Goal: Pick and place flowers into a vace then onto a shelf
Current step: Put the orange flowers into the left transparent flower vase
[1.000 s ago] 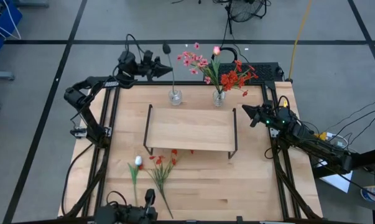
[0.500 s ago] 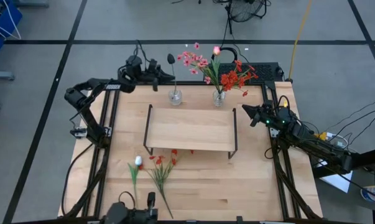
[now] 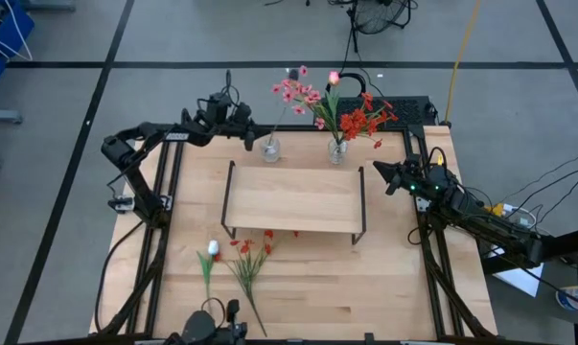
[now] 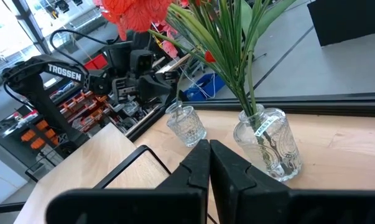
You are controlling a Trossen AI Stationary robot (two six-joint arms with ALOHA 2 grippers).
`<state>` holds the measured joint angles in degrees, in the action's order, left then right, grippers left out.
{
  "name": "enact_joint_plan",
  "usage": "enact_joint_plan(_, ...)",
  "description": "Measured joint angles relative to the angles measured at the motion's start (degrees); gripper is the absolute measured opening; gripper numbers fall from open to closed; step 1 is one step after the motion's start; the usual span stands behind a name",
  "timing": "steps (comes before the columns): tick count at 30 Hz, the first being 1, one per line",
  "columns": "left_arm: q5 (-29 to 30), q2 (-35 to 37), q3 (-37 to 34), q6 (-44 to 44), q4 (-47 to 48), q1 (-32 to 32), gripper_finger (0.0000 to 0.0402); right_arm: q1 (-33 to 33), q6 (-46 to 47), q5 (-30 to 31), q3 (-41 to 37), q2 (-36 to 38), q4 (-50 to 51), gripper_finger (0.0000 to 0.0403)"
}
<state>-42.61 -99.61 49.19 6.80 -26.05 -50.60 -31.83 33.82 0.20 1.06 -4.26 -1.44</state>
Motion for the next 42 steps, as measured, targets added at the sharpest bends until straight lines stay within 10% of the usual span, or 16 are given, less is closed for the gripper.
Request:
enact_joint_plan(24, 12.12, 1.56, 0.04, 13.08, -1.35, -0.03, 0.0086, 0.01, 0.00, -0.15, 0.00, -3.14, 0.01, 0.0002)
enact_joint_plan(42, 12.61, 27.26, 0.09, 38.06, 6.51, 6.73, 0.0225, -0.01, -0.29, -0.21, 0.00, -3.18, -0.23, 0.0002)
